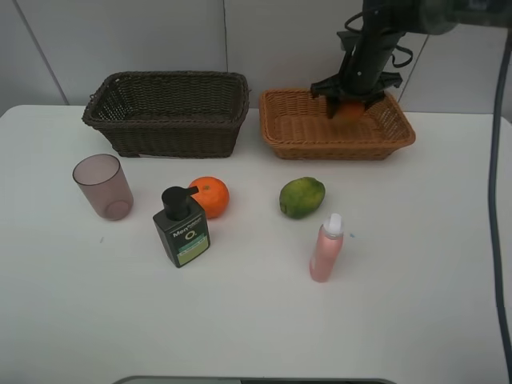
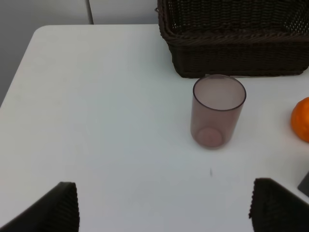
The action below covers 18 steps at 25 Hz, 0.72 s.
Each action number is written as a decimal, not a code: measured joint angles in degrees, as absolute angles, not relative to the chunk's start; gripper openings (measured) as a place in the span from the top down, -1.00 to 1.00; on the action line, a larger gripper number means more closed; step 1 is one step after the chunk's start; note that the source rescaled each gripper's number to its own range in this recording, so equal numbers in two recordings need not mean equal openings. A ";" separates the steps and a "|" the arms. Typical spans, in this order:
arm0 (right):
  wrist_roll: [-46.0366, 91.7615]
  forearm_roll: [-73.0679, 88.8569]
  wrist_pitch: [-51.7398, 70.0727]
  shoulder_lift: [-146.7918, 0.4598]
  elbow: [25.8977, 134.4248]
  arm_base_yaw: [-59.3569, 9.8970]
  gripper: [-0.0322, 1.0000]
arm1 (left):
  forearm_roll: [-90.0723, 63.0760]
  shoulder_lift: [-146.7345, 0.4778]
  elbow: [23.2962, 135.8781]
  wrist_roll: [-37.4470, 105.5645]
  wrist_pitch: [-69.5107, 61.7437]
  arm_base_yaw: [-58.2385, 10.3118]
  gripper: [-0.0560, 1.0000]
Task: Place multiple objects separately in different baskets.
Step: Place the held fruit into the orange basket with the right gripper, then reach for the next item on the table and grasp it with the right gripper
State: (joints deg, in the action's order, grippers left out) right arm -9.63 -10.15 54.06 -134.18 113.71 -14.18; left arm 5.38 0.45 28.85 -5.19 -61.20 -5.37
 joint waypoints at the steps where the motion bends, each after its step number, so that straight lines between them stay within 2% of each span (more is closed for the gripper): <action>1: -9.63 -10.15 53.31 -134.45 113.71 -14.18 0.10 | 5.38 0.45 28.85 -5.19 -61.20 -5.37 -0.84; 6: -9.74 -10.27 51.36 -134.92 113.71 -14.18 0.09 | 5.38 0.45 28.85 -5.19 -61.20 -5.37 -0.84; 7: -9.74 -10.27 51.37 -134.92 113.71 -14.18 0.00 | 5.38 0.45 28.85 -5.19 -61.20 -5.37 -0.84; 11: -9.74 -10.43 51.11 -134.92 113.71 -14.18 -0.74 | 5.38 0.45 28.85 -5.19 -61.20 -5.37 -0.84; 12: -9.74 -10.44 51.11 -134.92 113.71 -14.18 -0.85 | 5.38 0.45 28.85 -5.19 -61.20 -5.37 -0.84; 14: -9.74 -10.44 51.11 -134.92 113.71 -14.18 -0.95 | 5.38 0.45 28.85 -5.19 -61.20 -5.37 -0.84; 18: -9.74 -10.49 51.09 -134.92 113.71 -14.18 -1.00 | 5.38 0.45 28.85 -5.19 -61.20 -5.37 -0.84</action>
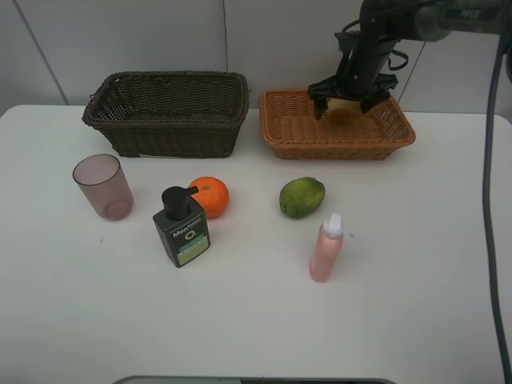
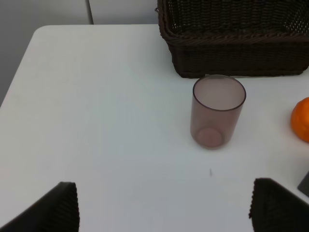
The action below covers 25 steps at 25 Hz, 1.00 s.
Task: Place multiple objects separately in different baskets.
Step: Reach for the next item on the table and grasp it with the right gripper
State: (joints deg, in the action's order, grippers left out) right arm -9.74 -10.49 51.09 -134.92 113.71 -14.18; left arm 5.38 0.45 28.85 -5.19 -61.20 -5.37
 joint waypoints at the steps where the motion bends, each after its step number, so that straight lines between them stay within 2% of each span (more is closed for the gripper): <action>1: -9.74 -10.55 51.29 -134.85 113.71 -14.26 -1.00 | 5.38 0.45 28.85 -5.19 -61.20 -5.37 -0.84; 11: -13.74 -10.65 62.09 -129.23 112.64 -18.35 -1.00 | 5.38 0.45 28.85 -5.19 -61.20 -5.37 -0.84; 25: -24.19 -9.33 60.85 -113.93 93.28 -26.94 -1.00 | 5.38 0.45 28.85 -5.19 -61.20 -5.37 -0.84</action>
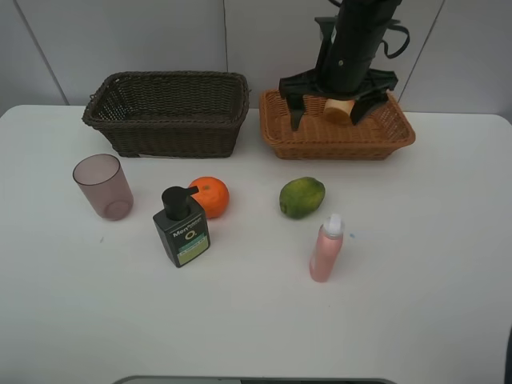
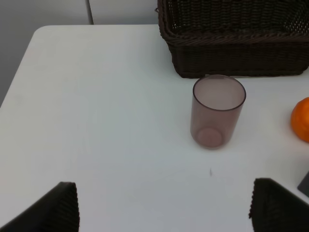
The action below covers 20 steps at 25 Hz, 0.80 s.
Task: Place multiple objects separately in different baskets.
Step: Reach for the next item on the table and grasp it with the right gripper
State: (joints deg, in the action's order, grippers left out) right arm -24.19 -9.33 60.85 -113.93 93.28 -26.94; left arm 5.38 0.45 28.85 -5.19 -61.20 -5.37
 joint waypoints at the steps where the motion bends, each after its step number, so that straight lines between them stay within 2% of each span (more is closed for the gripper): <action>1: -25.05 -8.77 60.66 -113.48 92.54 -27.26 -1.00 | 5.38 0.45 28.85 -5.19 -61.20 -5.37 -0.84; 13: -35.45 -7.37 54.51 -112.01 82.12 -32.84 -1.00 | 5.38 0.45 28.85 -5.19 -61.20 -5.37 -0.84; 20: -44.71 -8.06 48.74 -112.01 77.11 -33.50 -1.00 | 5.38 0.45 28.85 -5.19 -61.20 -5.37 -0.84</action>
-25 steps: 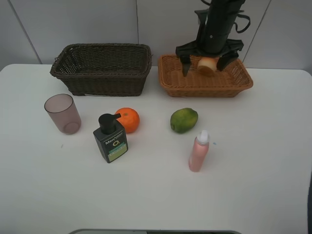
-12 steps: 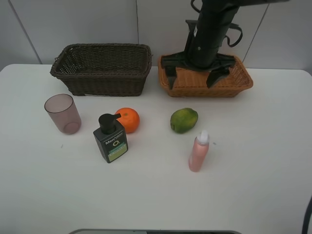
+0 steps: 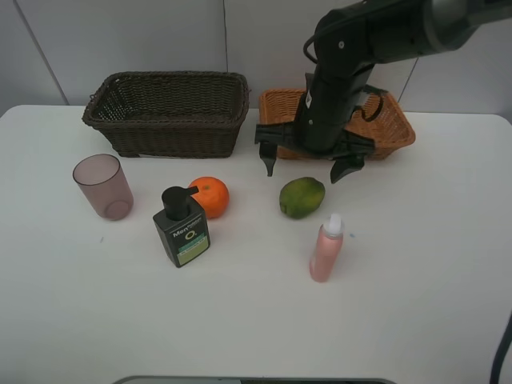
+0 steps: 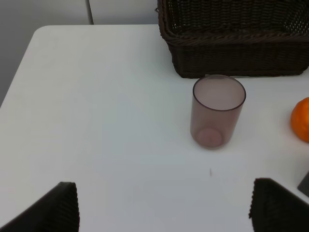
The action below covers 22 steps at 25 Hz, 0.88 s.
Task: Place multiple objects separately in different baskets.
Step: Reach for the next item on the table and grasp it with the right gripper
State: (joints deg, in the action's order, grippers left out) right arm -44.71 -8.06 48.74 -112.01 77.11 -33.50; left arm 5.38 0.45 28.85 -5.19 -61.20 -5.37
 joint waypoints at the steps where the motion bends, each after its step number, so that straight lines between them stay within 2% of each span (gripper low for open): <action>1: -45.47 -8.13 48.44 -112.01 76.70 -33.50 -1.00 | 5.38 0.45 28.85 -5.19 -61.20 -5.37 -0.84; 22: -50.11 -10.08 43.39 -116.80 75.96 -32.11 -1.00 | 5.38 0.45 28.85 -5.19 -61.20 -5.37 -0.84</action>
